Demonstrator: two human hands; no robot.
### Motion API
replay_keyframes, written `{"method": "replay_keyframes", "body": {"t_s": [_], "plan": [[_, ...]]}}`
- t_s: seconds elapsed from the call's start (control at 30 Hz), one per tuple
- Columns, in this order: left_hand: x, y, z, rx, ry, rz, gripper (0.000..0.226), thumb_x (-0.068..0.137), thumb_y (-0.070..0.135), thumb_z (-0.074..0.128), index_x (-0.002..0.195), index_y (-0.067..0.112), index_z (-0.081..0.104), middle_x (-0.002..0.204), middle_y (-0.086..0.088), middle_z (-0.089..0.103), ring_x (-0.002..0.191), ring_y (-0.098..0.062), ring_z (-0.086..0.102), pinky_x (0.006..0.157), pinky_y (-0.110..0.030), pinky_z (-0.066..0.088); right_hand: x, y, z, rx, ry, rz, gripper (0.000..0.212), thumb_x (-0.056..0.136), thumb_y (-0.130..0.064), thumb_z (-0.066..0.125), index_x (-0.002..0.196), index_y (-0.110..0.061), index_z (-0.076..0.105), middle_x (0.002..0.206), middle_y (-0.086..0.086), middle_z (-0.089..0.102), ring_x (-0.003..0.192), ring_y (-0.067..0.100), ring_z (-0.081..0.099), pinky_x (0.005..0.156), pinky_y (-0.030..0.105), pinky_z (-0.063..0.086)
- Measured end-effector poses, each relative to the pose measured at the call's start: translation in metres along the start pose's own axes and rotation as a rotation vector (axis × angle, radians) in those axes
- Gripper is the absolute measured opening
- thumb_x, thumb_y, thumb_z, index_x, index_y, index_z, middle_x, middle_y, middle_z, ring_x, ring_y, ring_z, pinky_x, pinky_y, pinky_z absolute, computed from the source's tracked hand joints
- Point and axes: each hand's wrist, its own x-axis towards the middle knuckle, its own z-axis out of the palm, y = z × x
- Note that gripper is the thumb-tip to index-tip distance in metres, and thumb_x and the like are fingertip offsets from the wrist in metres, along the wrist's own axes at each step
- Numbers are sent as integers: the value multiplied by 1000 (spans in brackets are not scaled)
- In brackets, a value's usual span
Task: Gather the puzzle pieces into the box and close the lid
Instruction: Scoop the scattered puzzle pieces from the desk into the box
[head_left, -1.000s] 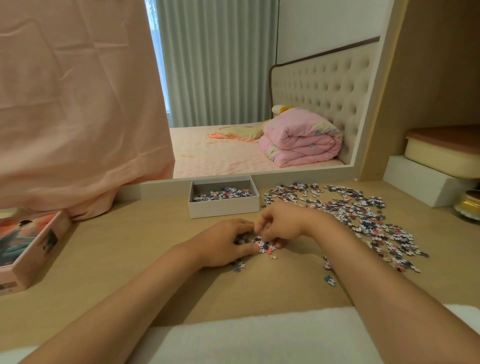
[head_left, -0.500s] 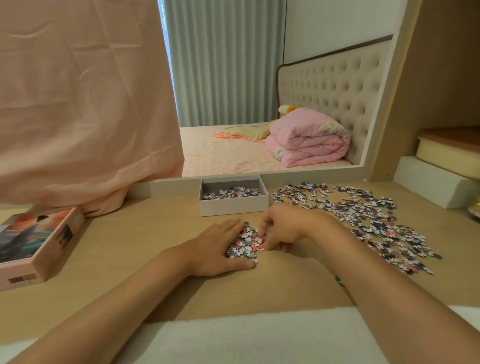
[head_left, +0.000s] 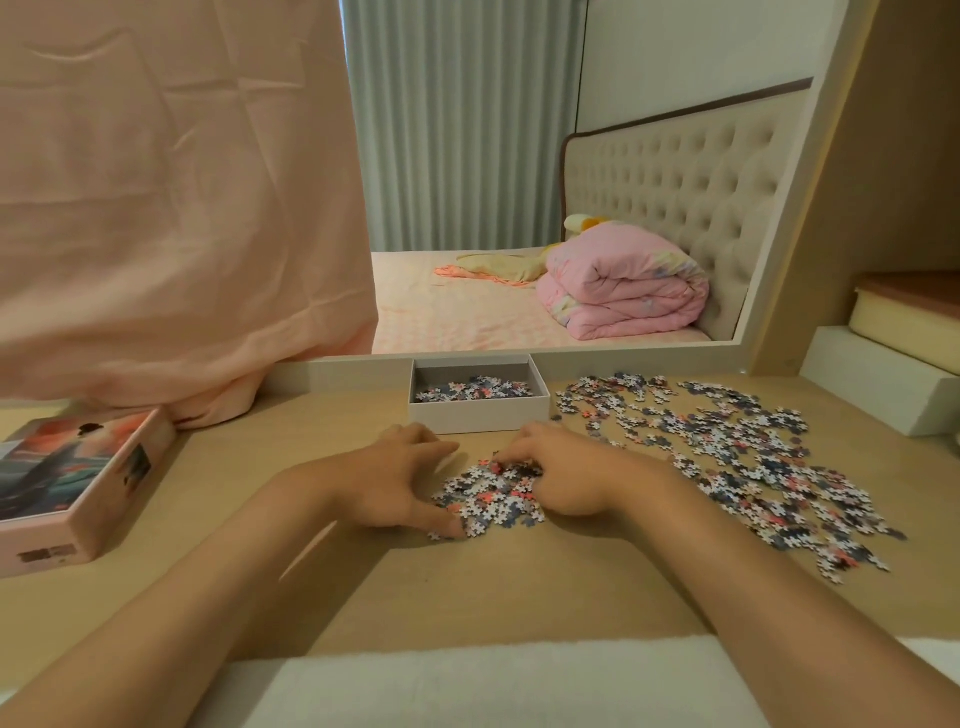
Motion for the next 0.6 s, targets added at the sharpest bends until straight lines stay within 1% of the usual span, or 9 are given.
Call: {"method": "replay_keyframes", "body": {"t_s": [0.1, 0.17, 0.2, 0.27, 0.3, 0.33, 0.4, 0.5, 0.6], "plan": [[-3, -8, -11, 39, -74, -47, 106, 62, 75, 73, 150, 36, 29, 122, 15, 36, 119, -12, 40, 107, -35, 37, -1, -2, -1, 82, 50, -20, 60, 88, -2, 47, 136, -37, 57, 128, -4, 47, 119, 17, 47, 101, 34, 41], [-3, -9, -14, 52, -120, -68, 101, 60, 75, 74, 147, 38, 36, 119, 15, 41, 112, -12, 47, 103, -35, 41, -4, 0, -7, 60, 75, -8, 54, 91, -14, 55, 139, -37, 52, 127, -6, 46, 119, 16, 48, 98, 33, 41], [-2, -9, -13, 62, -120, -61, 96, 62, 73, 74, 145, 37, 40, 116, 15, 42, 107, -11, 50, 100, -34, 43, -5, 2, -10, 3, 61, 10, 57, 90, -25, 62, 144, -37, 47, 129, -6, 45, 120, 16, 47, 99, 33, 40], [1, -7, -9, 61, -69, -30, 81, 71, 65, 73, 141, 32, 48, 111, 13, 45, 99, -11, 52, 93, -30, 44, -9, 3, -15, -94, -17, 79, 81, 80, -47, 75, 151, -33, 37, 138, -3, 40, 126, 18, 45, 105, 36, 40], [3, -6, -7, 49, -38, -15, 72, 76, 60, 72, 138, 30, 51, 110, 11, 45, 96, -10, 52, 87, -27, 44, -10, 2, -15, -121, -56, 106, 92, 75, -54, 78, 152, -32, 34, 141, -2, 39, 130, 21, 44, 107, 38, 40], [5, -3, -4, 32, -11, -2, 66, 79, 57, 72, 137, 30, 53, 109, 11, 46, 93, -9, 52, 81, -24, 41, -10, -1, -14, -125, -69, 106, 96, 72, -56, 80, 153, -31, 34, 143, -2, 39, 131, 22, 44, 108, 38, 40], [9, 2, 2, -2, 30, 26, 64, 82, 54, 71, 139, 32, 52, 111, 11, 47, 90, -6, 51, 76, -20, 37, -7, -4, -8, -67, -42, 68, 93, 73, -52, 81, 151, -29, 38, 144, -2, 44, 130, 19, 48, 106, 32, 41], [10, 5, 4, -21, 80, 41, 68, 83, 55, 69, 143, 29, 48, 114, 12, 46, 94, -7, 51, 81, -22, 38, -4, -6, -6, -1, 15, 22, 88, 75, -47, 82, 150, -30, 41, 144, -4, 48, 127, 14, 50, 100, 26, 41], [9, 2, 4, -17, 53, -20, 88, 76, 73, 60, 148, 30, 35, 125, 11, 37, 113, -13, 47, 97, -33, 42, -6, -5, -9, -22, 1, 57, 96, 70, -52, 84, 151, -28, 39, 142, -3, 48, 125, 17, 50, 98, 26, 41]]}}
